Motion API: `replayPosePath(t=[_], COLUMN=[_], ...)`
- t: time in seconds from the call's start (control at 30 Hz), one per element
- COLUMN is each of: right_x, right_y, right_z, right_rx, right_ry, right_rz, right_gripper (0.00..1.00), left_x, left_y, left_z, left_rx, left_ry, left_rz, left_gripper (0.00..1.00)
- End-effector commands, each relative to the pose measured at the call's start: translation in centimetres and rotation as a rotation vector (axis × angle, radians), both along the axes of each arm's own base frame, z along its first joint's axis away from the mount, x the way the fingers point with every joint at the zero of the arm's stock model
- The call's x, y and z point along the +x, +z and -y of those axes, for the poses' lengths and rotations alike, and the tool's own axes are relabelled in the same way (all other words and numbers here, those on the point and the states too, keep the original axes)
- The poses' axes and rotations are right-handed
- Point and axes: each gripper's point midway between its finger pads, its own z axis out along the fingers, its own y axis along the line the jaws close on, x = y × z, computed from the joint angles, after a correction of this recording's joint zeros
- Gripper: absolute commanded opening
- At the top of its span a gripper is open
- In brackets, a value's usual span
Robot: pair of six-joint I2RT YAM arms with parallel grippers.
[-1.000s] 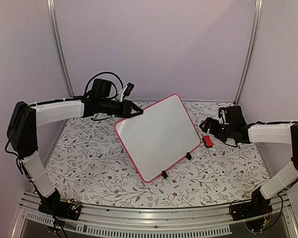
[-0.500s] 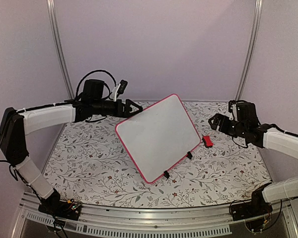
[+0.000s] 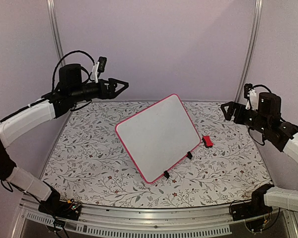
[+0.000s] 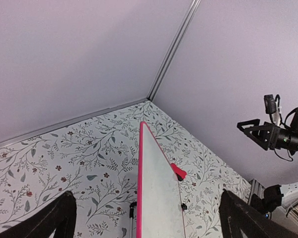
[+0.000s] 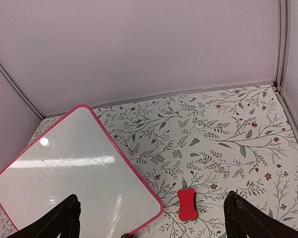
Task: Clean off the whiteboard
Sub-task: Reset both arms
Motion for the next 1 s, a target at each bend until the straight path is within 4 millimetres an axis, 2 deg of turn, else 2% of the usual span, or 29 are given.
replayPosePath(t=[0.0,0.07,0.1,0.2,0.27,0.3,0.5,0.7,0.83,0.97], right_x=[-1.4,-1.9,-2.1,-3.2,-3.9,-4.2,-5.7,-5.8,-5.9,-5.6], right_y=[3.1,3.7,3.9,4.8,5.5,5.9,7.3,7.3,7.7,7.7], right_z=[0.8,1.1,1.1,1.2,1.3,1.3,1.4,0.6,1.5,2.3], right_rx=[-0.068,-0.083,-0.089,-0.098,-0.114,-0.115,-0.120,-0.114,-0.123,-0.132], right_ry=[0.013,0.015,0.019,0.040,0.057,0.062,0.088,0.134,0.089,0.038], right_rz=[0.085,0.099,0.103,0.129,0.158,0.174,0.258,0.263,0.279,0.269], right_gripper=[0.99,0.99,0.99,0.99,0.99,0.99,0.99,0.99,0.99,0.99], left_x=[-1.1,-2.3,-2.5,-4.0,-4.7,-5.1,-7.3,-8.6,-9.3,-9.2], left_y=[4.8,6.0,5.9,6.4,5.9,5.0,3.5,1.9,0.9,0.9], left_z=[-1.7,-2.5,-3.0,-5.7,-7.6,-8.4,-12.1,-13.2,-13.6,-14.3], left_rx=[0.009,0.006,0.015,0.063,0.113,0.146,0.246,0.266,0.247,0.245], left_ry=[0.056,0.074,0.092,0.190,0.265,0.296,0.414,0.432,0.441,0.478], left_rz=[0.090,0.110,0.111,0.160,0.183,0.184,0.303,0.356,0.372,0.380], left_gripper=[1.00,1.00,1.00,1.00,1.00,1.00,1.00,1.00,1.00,1.00])
